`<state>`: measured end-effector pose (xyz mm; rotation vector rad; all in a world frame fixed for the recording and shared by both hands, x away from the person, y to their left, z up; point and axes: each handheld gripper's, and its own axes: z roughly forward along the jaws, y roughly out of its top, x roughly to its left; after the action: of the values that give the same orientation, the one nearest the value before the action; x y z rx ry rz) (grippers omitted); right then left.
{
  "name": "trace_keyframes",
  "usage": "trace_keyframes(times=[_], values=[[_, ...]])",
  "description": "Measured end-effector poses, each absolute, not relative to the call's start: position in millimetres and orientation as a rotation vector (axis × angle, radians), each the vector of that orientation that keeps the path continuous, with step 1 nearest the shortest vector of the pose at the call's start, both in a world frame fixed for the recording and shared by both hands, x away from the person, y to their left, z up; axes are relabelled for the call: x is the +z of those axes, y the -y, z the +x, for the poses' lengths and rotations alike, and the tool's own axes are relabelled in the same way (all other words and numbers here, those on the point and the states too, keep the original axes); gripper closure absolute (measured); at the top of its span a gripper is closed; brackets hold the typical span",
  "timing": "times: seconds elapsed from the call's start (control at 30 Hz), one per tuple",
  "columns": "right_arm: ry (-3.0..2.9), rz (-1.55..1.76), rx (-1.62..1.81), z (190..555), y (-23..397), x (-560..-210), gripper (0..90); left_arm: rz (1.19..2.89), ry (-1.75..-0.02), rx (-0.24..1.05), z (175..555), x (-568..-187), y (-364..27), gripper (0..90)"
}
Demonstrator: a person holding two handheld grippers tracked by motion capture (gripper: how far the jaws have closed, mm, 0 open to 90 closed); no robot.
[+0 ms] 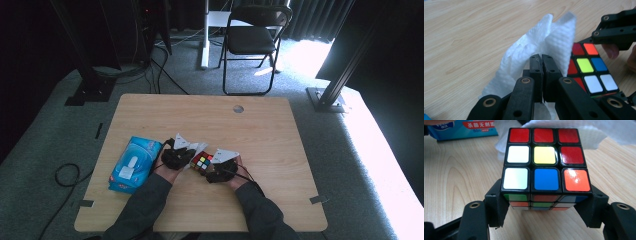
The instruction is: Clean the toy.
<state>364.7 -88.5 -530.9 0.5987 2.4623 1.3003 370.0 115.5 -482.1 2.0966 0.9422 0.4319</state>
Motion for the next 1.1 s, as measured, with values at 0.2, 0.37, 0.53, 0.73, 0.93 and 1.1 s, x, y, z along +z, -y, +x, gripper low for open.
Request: trace_keyframes(times=[0.2,0.37,0.53,0.73,0.93,1.1], values=[[-2.483,0.571,1.289,362.9,85.1,-532.6,34.0,2.072,-0.943,0.437,369.8,-480.6,-115.7,87.8],[-2.484,0.563,1.290,361.9,84.5,-531.9,34.0,2.089,-0.946,0.432,370.9,-484.4,-116.5,87.7],[-2.480,0.563,1.298,361.6,84.7,-530.7,34.0,2.086,-0.950,0.427,371.1,-486.0,-117.3,87.8],[-2.477,0.564,1.308,361.1,85.9,-528.9,34.0,2.096,-0.956,0.423,371.0,-489.6,-117.8,87.8],[-2.469,0.567,1.313,361.9,87.2,-528.1,34.0,2.110,-0.965,0.415,369.0,-495.8,-120.0,87.8],[-2.459,0.579,1.321,362.9,89.3,-526.9,34.0,2.120,-0.976,0.404,366.7,-502.9,-122.5,87.8]])
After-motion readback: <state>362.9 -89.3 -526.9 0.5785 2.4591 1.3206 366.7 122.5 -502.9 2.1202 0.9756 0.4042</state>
